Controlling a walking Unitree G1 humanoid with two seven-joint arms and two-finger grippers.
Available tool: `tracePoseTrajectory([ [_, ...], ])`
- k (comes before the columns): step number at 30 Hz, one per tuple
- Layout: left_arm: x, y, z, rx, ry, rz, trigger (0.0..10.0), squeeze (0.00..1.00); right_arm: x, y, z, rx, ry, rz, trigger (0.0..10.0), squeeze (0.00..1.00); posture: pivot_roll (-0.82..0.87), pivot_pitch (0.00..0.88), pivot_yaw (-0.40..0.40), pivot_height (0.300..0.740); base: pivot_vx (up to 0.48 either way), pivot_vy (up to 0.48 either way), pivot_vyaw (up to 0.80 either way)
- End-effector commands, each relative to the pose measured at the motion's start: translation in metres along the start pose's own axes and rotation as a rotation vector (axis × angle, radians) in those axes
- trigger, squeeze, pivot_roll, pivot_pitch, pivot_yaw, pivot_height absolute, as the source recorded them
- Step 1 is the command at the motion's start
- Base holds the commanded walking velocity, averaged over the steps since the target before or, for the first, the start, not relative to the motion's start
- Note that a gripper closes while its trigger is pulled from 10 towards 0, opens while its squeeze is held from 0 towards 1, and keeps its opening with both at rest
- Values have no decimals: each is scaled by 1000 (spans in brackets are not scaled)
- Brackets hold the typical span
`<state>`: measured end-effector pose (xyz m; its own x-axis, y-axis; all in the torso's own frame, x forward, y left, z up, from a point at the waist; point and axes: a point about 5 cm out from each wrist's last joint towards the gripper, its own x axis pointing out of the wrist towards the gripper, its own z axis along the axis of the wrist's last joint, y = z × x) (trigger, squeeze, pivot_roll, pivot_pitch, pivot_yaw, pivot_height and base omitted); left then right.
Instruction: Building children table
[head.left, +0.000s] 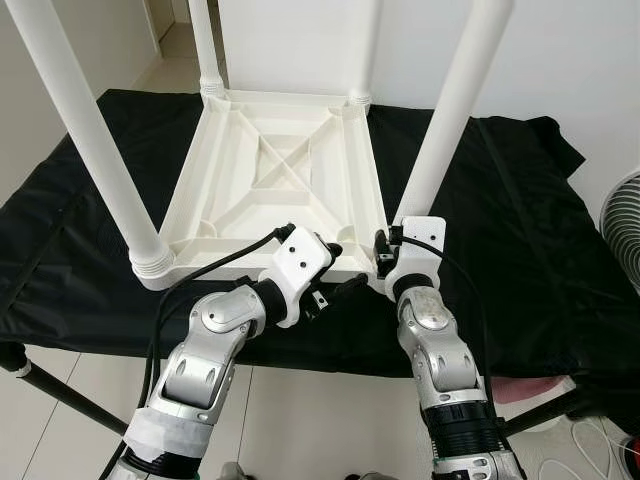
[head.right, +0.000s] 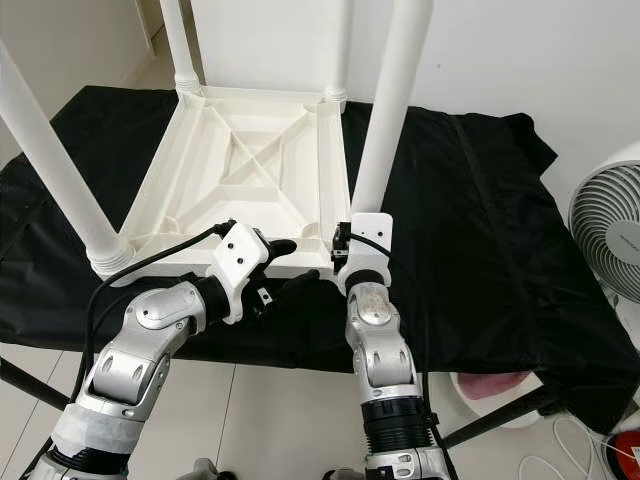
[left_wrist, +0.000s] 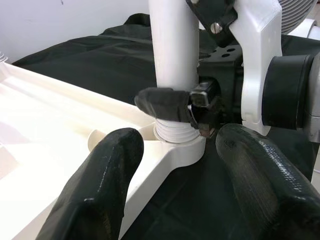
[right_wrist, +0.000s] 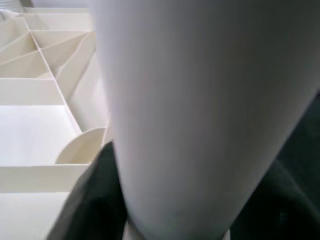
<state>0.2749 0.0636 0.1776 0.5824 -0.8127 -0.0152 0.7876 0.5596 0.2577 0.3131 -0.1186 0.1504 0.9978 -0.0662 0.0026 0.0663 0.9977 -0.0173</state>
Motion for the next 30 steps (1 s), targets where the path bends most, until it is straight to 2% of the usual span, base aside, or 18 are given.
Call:
tracePoseTrajectory([
  [1,1,3,0,7,1,73,10000,0,-2,-10,-13,-13,52,-46,10000,875,-134,45,-6,740,0,0,0],
  [2,2,3,0,8,1,73,10000,0,-2,-9,-10,3,42,-35,10000,1000,-132,43,-7,740,0,0,0],
  [4,1,3,1,3,-4,71,10000,0,0,-3,-5,20,19,62,10000,1000,-131,42,-8,740,0,0,0],
  [11,1,2,1,1,-4,70,10000,0,6,-2,2,37,12,218,10000,1000,-132,39,-8,740,0,0,0],
  [12,1,2,1,1,-4,69,10000,0,8,-2,0,15,22,297,10000,1000,-132,39,-8,740,0,0,0],
  [14,1,2,1,1,-4,69,10000,0,8,-2,0,15,22,297,10000,1000,-132,39,-8,740,0,0,0],
  [15,2,2,1,2,-5,65,10000,0,13,-5,-2,-48,30,446,10000,0,-134,39,-5,740,0,0,0],
  [18,2,2,1,2,-5,64,10000,0,15,-7,-3,-59,34,490,10000,0,-134,39,-5,740,0,0,0],
  [21,3,2,2,2,-9,60,10000,0,17,-7,-3,-187,15,709,10000,0,-132,41,1,740,0,0,0],
  [22,3,2,2,2,-9,60,10000,0,17,-7,-3,-187,15,709,10000,0,-132,41,1,740,0,0,0],
  [24,3,3,2,4,-9,59,10000,0,18,-8,-4,-226,20,800,10000,0,-128,38,4,740,0,0,0],
  [30,3,5,4,9,-11,64,10000,0,24,-10,-1,-263,14,870,10000,0,-127,36,7,740,0,0,0],
])
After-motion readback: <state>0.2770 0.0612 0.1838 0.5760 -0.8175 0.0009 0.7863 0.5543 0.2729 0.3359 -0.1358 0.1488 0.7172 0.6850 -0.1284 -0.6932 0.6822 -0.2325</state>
